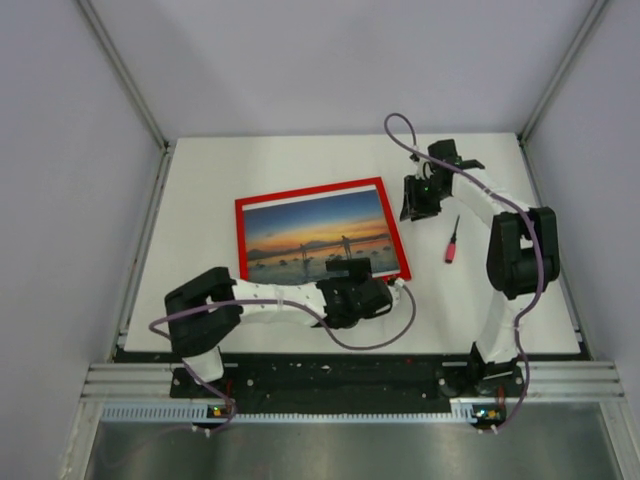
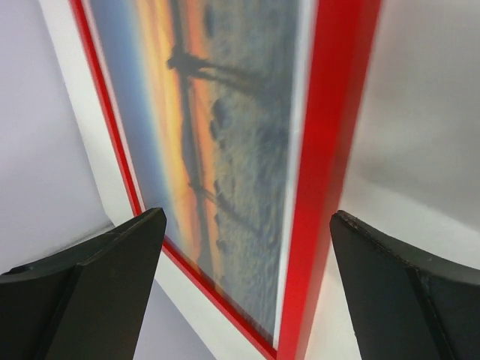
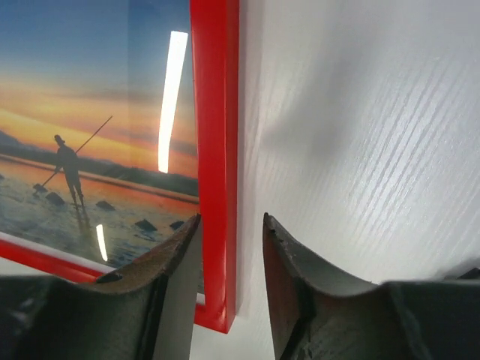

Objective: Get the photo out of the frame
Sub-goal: Turn over the photo frame at the center of the board.

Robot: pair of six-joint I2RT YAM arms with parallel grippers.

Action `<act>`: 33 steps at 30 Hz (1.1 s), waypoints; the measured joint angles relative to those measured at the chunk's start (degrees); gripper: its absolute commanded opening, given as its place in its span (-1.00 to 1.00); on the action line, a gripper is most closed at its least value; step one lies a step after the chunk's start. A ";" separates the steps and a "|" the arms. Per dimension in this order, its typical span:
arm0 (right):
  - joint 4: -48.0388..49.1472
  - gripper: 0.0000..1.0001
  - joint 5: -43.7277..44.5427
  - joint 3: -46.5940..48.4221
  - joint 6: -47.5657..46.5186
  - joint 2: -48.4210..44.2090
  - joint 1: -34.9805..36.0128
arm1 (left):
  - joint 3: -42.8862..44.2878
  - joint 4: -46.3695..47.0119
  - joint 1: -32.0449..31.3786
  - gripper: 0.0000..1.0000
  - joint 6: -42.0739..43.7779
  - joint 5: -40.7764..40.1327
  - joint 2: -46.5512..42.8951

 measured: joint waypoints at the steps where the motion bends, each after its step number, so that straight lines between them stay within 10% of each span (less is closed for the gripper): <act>1: 0.00 -0.15 1.05 0.37 -0.35 0.00 0.70 | -0.66 -0.13 0.76 0.96 -0.02 0.59 -2.12; 16: -0.07 -0.18 12.59 0.79 -3.06 5.31 9.57 | -7.41 -0.72 4.96 0.96 -0.37 6.16 -16.13; 26: -0.63 -1.00 16.57 2.49 -3.15 6.78 11.28 | -7.30 -0.76 4.98 0.96 -0.48 7.45 -15.76; 33: -2.47 -1.00 16.46 4.72 -2.99 7.91 11.23 | -4.83 -1.18 4.98 0.97 0.20 7.45 -12.81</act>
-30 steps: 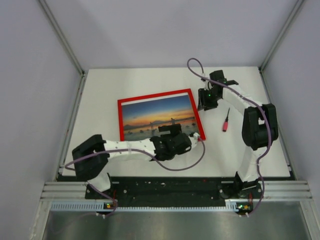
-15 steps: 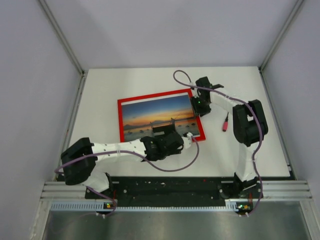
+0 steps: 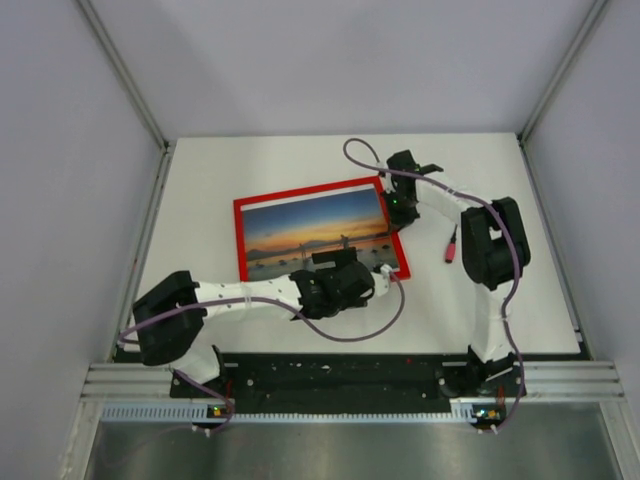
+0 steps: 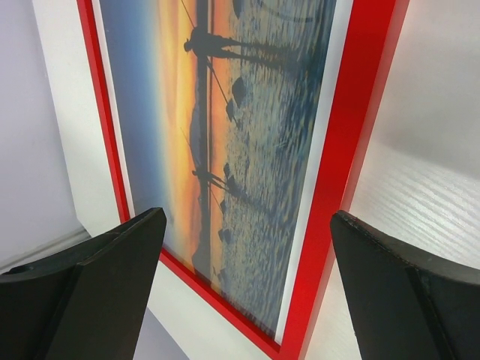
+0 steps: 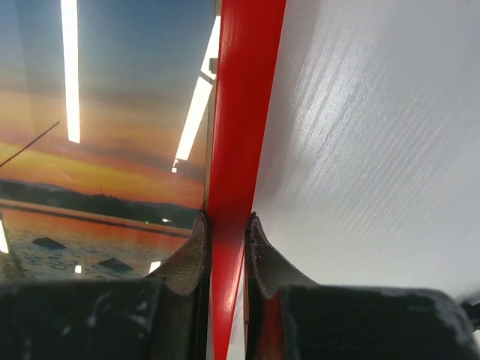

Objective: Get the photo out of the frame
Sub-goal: Turn over the photo frame at the center of the board.

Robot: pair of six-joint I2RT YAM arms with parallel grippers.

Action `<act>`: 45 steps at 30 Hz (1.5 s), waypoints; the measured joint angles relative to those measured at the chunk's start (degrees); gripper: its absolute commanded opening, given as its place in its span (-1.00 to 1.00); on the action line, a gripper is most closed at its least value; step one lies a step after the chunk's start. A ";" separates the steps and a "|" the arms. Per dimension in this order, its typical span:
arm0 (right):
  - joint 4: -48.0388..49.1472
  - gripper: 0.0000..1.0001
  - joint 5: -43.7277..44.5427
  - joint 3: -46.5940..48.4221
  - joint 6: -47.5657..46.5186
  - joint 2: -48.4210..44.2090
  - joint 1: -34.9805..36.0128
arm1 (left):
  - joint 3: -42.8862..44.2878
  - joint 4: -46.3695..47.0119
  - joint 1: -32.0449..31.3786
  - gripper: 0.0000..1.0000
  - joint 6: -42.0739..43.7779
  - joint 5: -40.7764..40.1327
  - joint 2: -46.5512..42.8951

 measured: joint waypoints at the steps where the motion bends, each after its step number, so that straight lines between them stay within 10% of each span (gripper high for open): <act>1: -0.31 -1.00 -0.17 0.31 0.00 0.15 -0.04 | 0.52 -0.04 0.00 0.97 0.07 0.02 0.28; 18: -8.13 -1.00 -10.25 9.14 -0.35 0.52 -5.46 | 7.08 -0.68 -4.33 0.96 0.15 -0.79 10.99; 45: -9.31 -1.00 -15.67 11.17 0.20 1.64 -5.77 | 10.36 21.31 -7.85 0.54 8.81 -27.15 30.91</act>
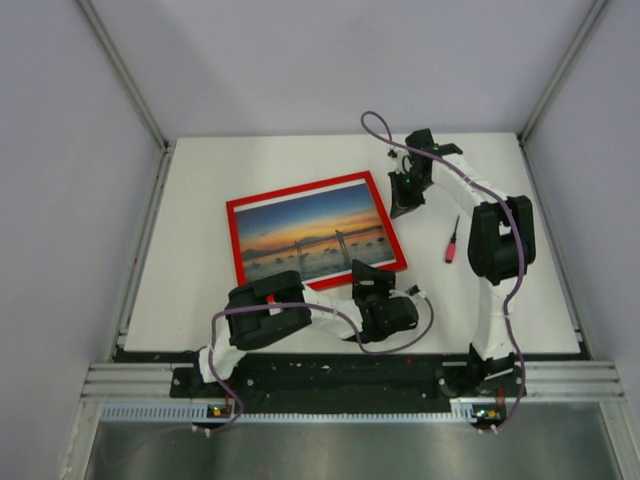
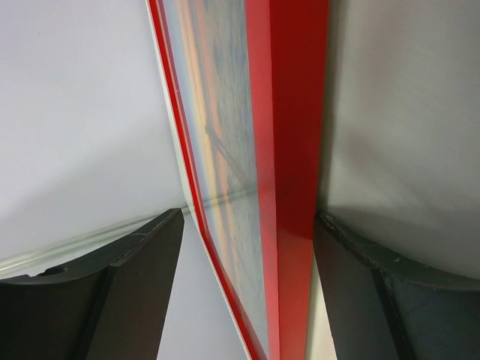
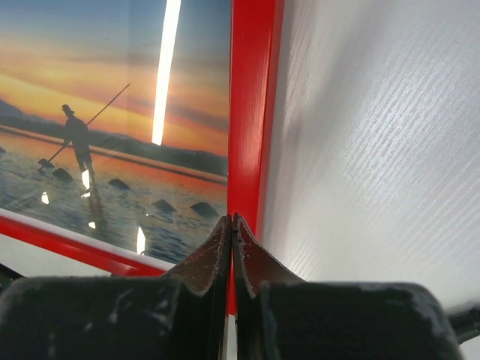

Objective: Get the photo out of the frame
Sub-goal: Turn over the photo frame at the center of the board.

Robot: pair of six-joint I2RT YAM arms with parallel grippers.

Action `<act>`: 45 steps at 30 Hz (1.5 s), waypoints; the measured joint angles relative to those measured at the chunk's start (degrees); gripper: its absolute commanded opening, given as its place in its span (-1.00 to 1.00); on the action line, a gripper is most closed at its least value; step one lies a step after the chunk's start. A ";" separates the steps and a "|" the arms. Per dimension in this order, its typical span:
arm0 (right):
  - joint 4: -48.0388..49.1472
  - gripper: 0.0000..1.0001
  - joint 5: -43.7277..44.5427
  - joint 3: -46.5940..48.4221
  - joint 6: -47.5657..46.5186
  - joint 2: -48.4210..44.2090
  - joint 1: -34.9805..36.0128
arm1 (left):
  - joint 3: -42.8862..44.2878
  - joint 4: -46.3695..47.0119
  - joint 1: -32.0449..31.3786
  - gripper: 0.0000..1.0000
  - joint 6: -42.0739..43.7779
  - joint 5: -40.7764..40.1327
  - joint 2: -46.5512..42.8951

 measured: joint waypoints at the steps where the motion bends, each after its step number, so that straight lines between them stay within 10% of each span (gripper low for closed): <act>1: -0.07 -0.90 0.09 0.13 -0.02 0.00 0.00 | 0.00 0.02 0.00 0.48 -0.02 -0.04 0.02; 10: -1.20 -0.11 5.16 5.60 -2.38 3.91 0.22 | -2.93 1.46 0.09 0.43 -0.02 0.07 -1.20; 38: -2.12 0.19 7.58 10.58 -3.72 12.22 4.90 | -3.61 -0.76 0.31 0.41 -1.75 0.22 -2.12; 41: -2.14 -0.09 7.28 10.64 -3.67 12.37 4.90 | -3.61 -1.36 0.31 0.41 -1.79 0.31 -2.21; 45: -2.03 -1.00 6.71 10.75 -3.28 12.37 5.14 | -3.61 -1.53 0.31 0.44 -1.99 0.42 -2.25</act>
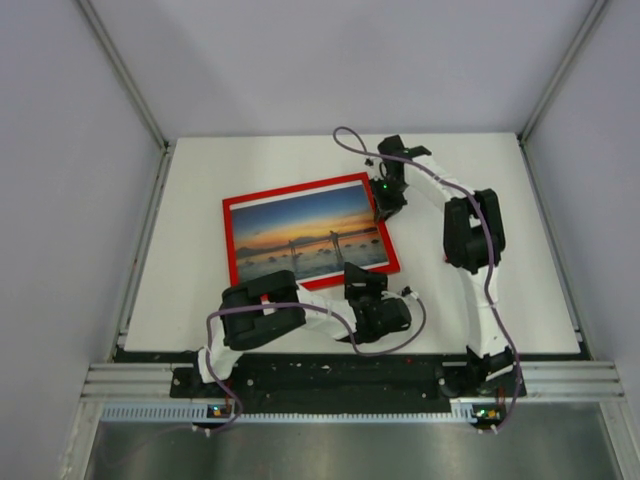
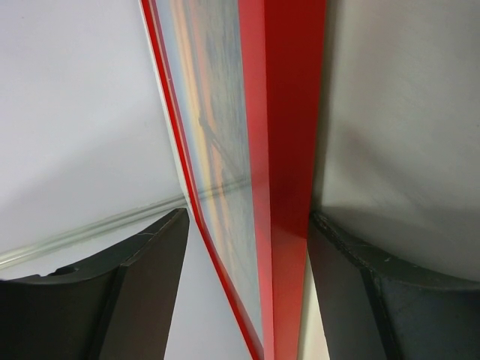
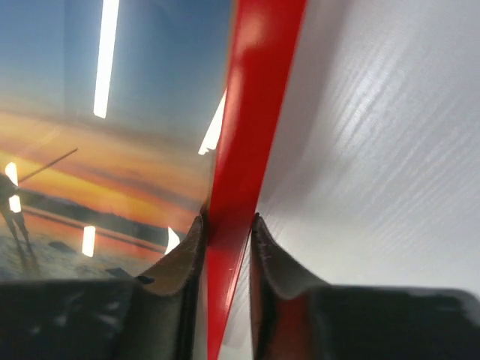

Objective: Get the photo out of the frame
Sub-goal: Turn over the photo frame at the center of the board.

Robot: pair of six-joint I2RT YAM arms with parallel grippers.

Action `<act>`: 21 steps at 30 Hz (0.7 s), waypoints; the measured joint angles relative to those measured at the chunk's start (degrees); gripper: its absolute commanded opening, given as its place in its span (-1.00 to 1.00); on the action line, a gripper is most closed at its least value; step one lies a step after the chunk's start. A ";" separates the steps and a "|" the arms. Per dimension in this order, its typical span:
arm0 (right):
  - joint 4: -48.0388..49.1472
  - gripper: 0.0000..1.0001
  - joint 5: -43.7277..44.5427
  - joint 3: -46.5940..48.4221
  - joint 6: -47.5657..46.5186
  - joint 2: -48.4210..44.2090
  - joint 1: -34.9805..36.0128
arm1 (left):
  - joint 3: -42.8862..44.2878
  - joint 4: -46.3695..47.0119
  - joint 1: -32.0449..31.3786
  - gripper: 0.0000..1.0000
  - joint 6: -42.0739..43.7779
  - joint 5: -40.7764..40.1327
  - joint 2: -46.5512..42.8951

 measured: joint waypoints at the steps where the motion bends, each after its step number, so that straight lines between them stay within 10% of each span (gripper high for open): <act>1: -0.07 -1.00 0.57 0.04 -0.17 0.00 0.13 | 0.00 -0.07 0.00 0.47 -0.02 0.00 -0.02; 21: -6.86 -1.00 3.37 6.91 -0.17 0.55 0.11 | -3.67 5.53 0.57 0.76 3.54 -3.69 -1.05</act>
